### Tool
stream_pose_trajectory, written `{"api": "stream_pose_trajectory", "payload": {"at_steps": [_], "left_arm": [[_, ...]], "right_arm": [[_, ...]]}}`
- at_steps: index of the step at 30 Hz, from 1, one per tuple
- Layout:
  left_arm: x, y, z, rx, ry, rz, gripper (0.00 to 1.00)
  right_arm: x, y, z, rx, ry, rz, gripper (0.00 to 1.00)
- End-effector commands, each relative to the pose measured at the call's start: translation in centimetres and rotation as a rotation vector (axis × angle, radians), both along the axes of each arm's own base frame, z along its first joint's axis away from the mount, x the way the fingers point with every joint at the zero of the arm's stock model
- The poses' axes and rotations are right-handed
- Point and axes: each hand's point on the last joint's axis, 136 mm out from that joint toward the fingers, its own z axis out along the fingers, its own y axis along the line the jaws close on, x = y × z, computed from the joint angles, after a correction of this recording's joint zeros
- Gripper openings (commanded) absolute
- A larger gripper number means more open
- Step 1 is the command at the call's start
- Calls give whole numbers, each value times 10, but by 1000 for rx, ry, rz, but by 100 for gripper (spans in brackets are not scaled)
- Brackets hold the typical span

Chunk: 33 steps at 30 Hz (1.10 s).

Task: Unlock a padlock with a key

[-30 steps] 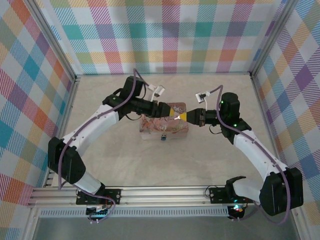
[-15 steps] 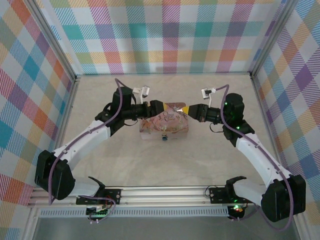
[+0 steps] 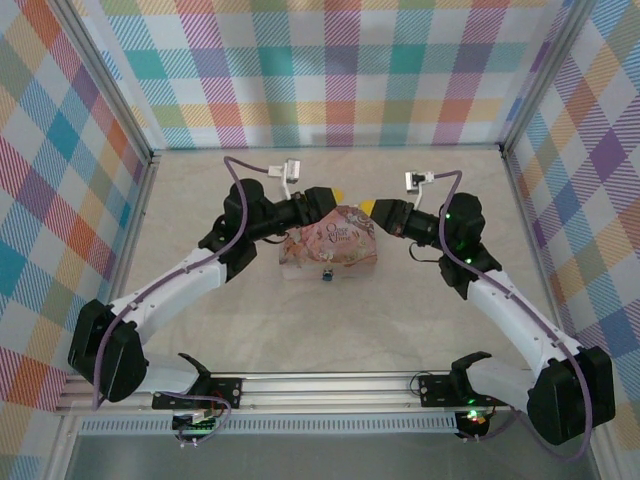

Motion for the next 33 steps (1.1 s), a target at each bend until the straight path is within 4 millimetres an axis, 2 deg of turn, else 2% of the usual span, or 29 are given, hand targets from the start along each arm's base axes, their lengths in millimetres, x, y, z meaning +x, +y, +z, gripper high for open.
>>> {"api": "stream_pose_trajectory", "payload": {"at_steps": [1,7,17,28,33], "left_arm": [[-3,-10,23,-67,-60,-24,57],[-8,-18,29,-81,-77,-54,47],[-11,-25,35,-93,-91,-75,47],[-15,-29,37,-96,-102,-96,22],[-15,-29,35,-89,-96,-95,22]], "right_arm": [[1,-1,16,65,-39,-33,0],[2,1,14,72,-22,-33,0],[4,6,10,79,-6,-17,0],[7,4,3,93,4,-44,0],[7,3,1,103,18,-50,0]]}}
